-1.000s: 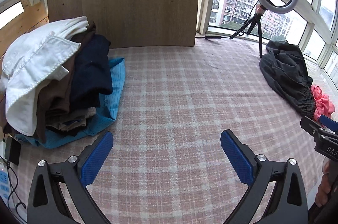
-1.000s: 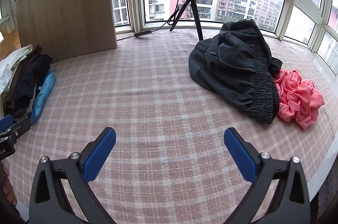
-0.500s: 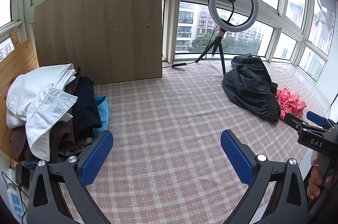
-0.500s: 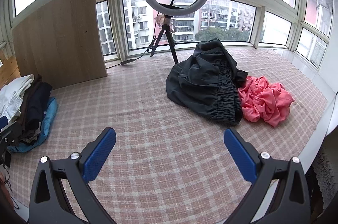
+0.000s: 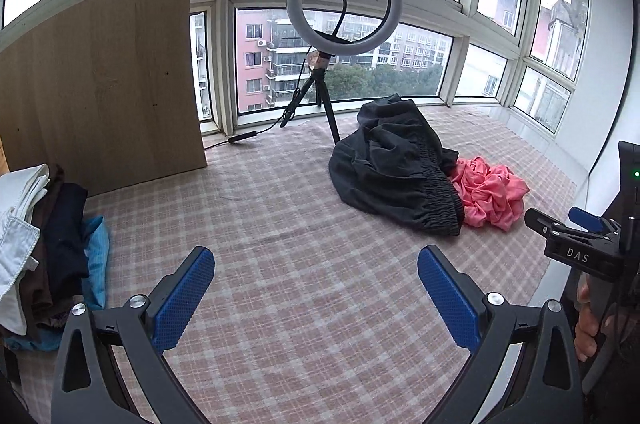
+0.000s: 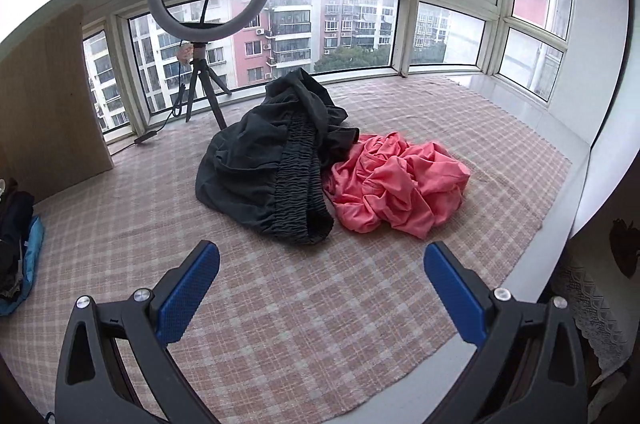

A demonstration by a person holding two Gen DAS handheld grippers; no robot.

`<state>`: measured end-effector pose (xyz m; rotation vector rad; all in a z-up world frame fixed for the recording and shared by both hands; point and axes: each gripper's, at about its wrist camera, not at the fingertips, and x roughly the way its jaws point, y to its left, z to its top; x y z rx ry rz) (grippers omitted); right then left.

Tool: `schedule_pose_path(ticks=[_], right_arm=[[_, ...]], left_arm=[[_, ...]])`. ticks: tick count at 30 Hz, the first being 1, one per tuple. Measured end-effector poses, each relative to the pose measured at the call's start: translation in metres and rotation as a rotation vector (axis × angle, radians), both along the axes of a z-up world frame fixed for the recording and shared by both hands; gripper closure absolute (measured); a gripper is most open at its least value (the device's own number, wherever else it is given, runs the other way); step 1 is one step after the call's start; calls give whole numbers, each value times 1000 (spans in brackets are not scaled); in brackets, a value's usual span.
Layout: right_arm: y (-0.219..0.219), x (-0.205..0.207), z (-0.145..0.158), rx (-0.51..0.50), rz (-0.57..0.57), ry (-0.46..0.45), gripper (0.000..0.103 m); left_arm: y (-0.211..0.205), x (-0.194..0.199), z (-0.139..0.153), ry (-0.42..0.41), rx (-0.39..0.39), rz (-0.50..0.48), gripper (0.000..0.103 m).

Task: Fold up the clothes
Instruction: 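Grasp the crumpled pink T-shirt with the right gripper and lift it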

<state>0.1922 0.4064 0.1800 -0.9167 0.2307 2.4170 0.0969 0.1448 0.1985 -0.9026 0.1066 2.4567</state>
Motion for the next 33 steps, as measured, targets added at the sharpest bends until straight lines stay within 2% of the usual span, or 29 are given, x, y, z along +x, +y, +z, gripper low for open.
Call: schedule_pose_path(ticks=[5,10,16,18,22,28,29,30,31,32,33], right_arm=[[70,-8,-12,5,-8,-40,0],[138,-22,-29,-8,-14,-76,0],[187,-50,-47,-11,22,-104,0],[201,-62,-57,-21,46,-118,0],[227,-90,-88,-105,127,-145,0],[249,-124,-132,-200,198,-196,0],[250,-126,-135,-216,208,-196,6],[249,-127,-134,-221,216,-204,24],[249,-127,-133,-224,223,-212,38],[249,-127,-129,-205,229,-222,67],[249,-125,-122,-200,239,-218,84]], left_arm=[[45,-2,-2,-18,17,40,1],[86,-3,-5,-21,1,84,1],[115,-4,-4,-28,-23,141,1],[120,-6,-2,-27,-39,160,1],[121,-13,1,-37,-71,205,1],[95,-26,11,-37,-137,289,1],[87,-28,13,-34,-143,307,1],[78,-29,16,-28,-145,326,1],[68,-30,18,-21,-147,345,1],[58,-31,20,-14,-148,360,1],[49,-33,22,-7,-149,376,1]])
